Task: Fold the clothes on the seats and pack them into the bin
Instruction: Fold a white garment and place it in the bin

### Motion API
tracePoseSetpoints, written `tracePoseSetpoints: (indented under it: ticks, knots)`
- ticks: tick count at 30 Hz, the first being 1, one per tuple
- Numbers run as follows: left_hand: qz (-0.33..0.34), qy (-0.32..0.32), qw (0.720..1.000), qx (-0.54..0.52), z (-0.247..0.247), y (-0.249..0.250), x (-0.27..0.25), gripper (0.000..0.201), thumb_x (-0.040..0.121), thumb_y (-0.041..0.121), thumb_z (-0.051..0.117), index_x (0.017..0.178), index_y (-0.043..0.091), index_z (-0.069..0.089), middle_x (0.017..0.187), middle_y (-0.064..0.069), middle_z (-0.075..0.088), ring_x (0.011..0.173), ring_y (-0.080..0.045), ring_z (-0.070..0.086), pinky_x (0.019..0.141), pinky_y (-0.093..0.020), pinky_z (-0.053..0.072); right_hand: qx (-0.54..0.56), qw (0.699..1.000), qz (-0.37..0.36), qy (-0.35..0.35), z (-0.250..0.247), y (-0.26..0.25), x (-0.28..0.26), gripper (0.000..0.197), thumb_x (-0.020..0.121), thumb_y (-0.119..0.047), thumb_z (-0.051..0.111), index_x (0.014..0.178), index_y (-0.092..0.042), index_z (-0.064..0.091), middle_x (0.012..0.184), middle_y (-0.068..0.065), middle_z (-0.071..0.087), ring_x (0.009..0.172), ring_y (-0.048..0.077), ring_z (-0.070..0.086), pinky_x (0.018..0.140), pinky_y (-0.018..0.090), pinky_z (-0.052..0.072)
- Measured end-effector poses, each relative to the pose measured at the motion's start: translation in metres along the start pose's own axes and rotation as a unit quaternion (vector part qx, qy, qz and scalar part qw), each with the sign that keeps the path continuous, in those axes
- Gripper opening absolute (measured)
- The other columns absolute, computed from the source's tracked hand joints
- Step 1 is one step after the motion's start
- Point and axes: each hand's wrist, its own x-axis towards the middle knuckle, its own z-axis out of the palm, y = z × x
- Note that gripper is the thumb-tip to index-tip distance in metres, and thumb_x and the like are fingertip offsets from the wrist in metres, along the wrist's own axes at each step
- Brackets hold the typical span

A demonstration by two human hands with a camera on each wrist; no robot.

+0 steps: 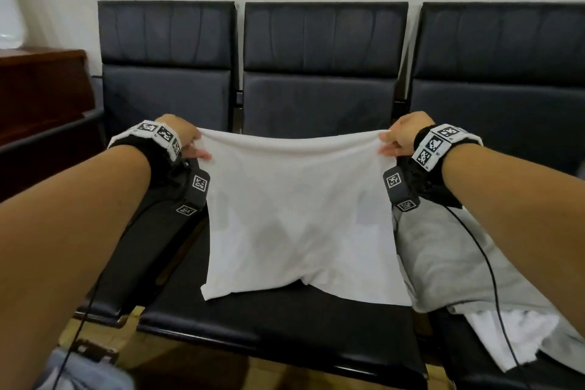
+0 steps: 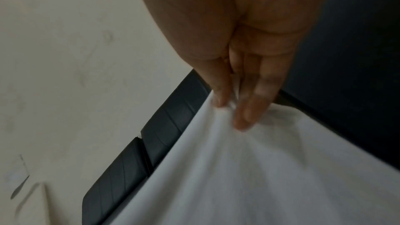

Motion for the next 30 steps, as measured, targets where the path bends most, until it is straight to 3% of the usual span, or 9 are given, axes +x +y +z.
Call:
tracePoseSetpoints:
  ticks: [3, 5, 7, 9, 14, 18, 23, 26, 30]
  knots:
    - [0.04, 0.01, 0.999, -0.013, 0.011, -0.001, 0.019, 0.062, 0.09, 0.061, 0.046, 0.113, 0.006, 0.062, 0.116, -0.011, 0.064, 0.11, -0.03, 0.059, 0.093, -0.033, 0.046, 0.051, 0.998, -0.039, -0.007, 0.012, -0.013, 0.028, 0.014, 0.094, 0.0, 0.057, 0.083, -0.007, 0.053, 0.1, 0.02, 0.068, 0.079, 0.023, 0.07, 0.077, 0.034, 0.061]
    - [0.021, 0.009, 0.985, -0.169, 0.009, 0.007, 0.034, 0.044, 0.094, 0.044, 0.052, 0.105, 0.003, 0.064, 0.115, -0.017, 0.061, 0.11, -0.034, 0.058, 0.092, -0.034, 0.045, 0.039, 0.995, -0.085, 0.029, 0.014, -0.025, 0.039, 0.021, 0.09, -0.004, 0.066, 0.074, -0.012, 0.053, 0.102, 0.016, 0.069, 0.083, 0.023, 0.068, 0.088, 0.036, 0.057]
    - [0.007, -0.005, 0.93, -0.366, 0.004, 0.014, 0.042, 0.007, 0.092, 0.014, 0.059, 0.09, 0.008, 0.062, 0.117, -0.023, 0.059, 0.109, -0.036, 0.061, 0.091, -0.038, 0.052, 0.017, 0.986, -0.139, 0.093, 0.01, -0.04, 0.043, 0.027, 0.082, -0.01, 0.075, 0.068, -0.016, 0.053, 0.086, 0.011, 0.067, 0.086, 0.025, 0.068, 0.085, 0.039, 0.058]
    - [0.013, 0.028, 0.896, -0.444, -0.007, 0.018, 0.053, 0.013, 0.087, 0.002, 0.058, 0.08, 0.013, 0.056, 0.112, -0.024, 0.061, 0.109, -0.035, 0.062, 0.091, -0.042, 0.053, 0.055, 0.974, -0.181, 0.126, 0.002, -0.055, 0.039, 0.03, 0.08, -0.01, 0.077, 0.064, -0.019, 0.053, 0.077, 0.008, 0.065, 0.085, 0.026, 0.07, 0.08, 0.039, 0.06]
    - [0.069, 0.04, 0.878, -0.471, -0.041, 0.026, 0.036, 0.02, 0.089, 0.001, 0.058, 0.076, 0.017, 0.053, 0.092, -0.016, 0.063, 0.1, -0.032, 0.066, 0.092, -0.041, 0.054, 0.105, 0.96, -0.228, 0.126, -0.016, -0.066, 0.01, 0.025, 0.084, -0.005, 0.071, 0.068, -0.016, 0.055, 0.095, 0.021, 0.07, 0.083, 0.021, 0.073, 0.08, 0.04, 0.06]
    - [0.055, 0.036, 0.88, -0.471, -0.046, 0.004, 0.008, 0.022, 0.092, -0.004, 0.047, 0.075, 0.009, 0.053, 0.084, -0.017, 0.058, 0.082, -0.025, 0.066, 0.072, -0.03, 0.06, 0.066, 0.975, -0.197, 0.081, -0.01, -0.03, -0.018, 0.025, 0.082, -0.004, 0.074, 0.069, -0.013, 0.054, 0.083, 0.018, 0.068, 0.078, 0.024, 0.072, 0.075, 0.04, 0.06]
    - [0.074, -0.034, 0.995, -0.055, -0.011, -0.074, -0.044, 0.005, 0.084, 0.009, 0.07, 0.082, 0.011, 0.066, 0.078, -0.012, 0.068, 0.063, -0.01, 0.06, 0.063, -0.024, 0.054, -0.096, 0.988, -0.115, -0.033, 0.028, 0.065, -0.06, 0.015, 0.075, 0.002, 0.078, 0.072, -0.003, 0.063, 0.063, 0.012, 0.059, 0.05, 0.012, 0.057, 0.045, 0.019, 0.049]
    - [0.07, -0.156, 0.978, 0.12, 0.018, -0.113, -0.08, 0.008, 0.085, 0.008, 0.066, 0.088, 0.013, 0.072, 0.074, -0.003, 0.068, 0.065, -0.009, 0.06, 0.063, -0.017, 0.047, -0.178, 0.975, -0.084, -0.102, 0.054, 0.125, -0.075, 0.021, 0.071, 0.001, 0.082, 0.064, -0.006, 0.062, 0.062, 0.01, 0.061, 0.058, 0.02, 0.056, 0.058, 0.03, 0.049]
    - [0.038, -0.293, 0.907, 0.298, 0.054, -0.144, -0.109, 0.021, 0.085, 0.013, 0.063, 0.101, 0.017, 0.074, 0.106, -0.001, 0.072, 0.095, -0.013, 0.065, 0.077, -0.017, 0.044, -0.322, 0.905, 0.004, -0.277, 0.075, 0.156, -0.096, 0.016, 0.074, -0.013, 0.083, 0.072, -0.009, 0.067, 0.062, 0.004, 0.064, 0.054, 0.015, 0.056, 0.046, 0.021, 0.043]
